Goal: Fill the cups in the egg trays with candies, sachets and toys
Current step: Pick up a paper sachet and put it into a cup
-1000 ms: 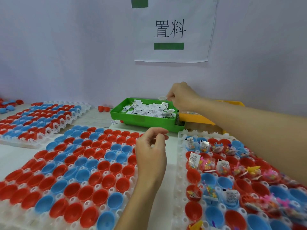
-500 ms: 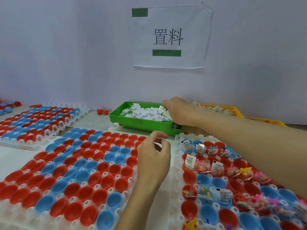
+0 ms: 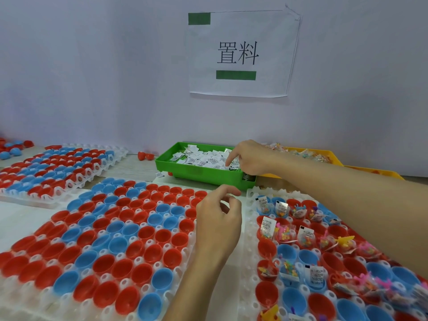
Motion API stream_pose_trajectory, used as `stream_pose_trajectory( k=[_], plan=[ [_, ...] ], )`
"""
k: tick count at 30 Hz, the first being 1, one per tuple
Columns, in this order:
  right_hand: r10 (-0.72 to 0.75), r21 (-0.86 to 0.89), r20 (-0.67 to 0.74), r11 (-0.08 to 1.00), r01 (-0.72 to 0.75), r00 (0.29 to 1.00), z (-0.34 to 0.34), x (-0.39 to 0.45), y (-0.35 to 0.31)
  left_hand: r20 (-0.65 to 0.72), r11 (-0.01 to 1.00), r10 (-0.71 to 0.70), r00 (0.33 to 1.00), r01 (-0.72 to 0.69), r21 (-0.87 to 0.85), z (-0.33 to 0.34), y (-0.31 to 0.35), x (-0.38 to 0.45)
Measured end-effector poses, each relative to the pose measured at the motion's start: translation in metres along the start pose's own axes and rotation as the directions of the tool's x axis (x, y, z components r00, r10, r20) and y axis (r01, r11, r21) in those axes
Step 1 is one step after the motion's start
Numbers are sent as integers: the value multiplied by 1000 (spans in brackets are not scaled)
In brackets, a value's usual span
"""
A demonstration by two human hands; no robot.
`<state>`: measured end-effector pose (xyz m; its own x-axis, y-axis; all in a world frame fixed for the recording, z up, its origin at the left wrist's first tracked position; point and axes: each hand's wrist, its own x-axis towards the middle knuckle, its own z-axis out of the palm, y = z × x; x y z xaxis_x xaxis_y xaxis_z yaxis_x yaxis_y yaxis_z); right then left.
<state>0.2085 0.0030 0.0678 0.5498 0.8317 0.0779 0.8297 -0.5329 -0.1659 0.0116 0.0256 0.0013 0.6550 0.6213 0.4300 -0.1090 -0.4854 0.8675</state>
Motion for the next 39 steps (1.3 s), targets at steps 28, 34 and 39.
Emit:
stream_pose_trajectory(
  k=[28,34,39],
  plan=[
    [87,677,-256,727,115,963,-13,-164,-38,204,896,-54,978,138,-423,-8,25,-7],
    [146,671,-214,741,37,966,-14,-199,-29,442,973,3,897,100,-209,-18,44,-17],
    [107,583,-76,812,-43,991,-13,-216,-22,650,995,12,760,-74,69,-53,29,-46]
  ],
)
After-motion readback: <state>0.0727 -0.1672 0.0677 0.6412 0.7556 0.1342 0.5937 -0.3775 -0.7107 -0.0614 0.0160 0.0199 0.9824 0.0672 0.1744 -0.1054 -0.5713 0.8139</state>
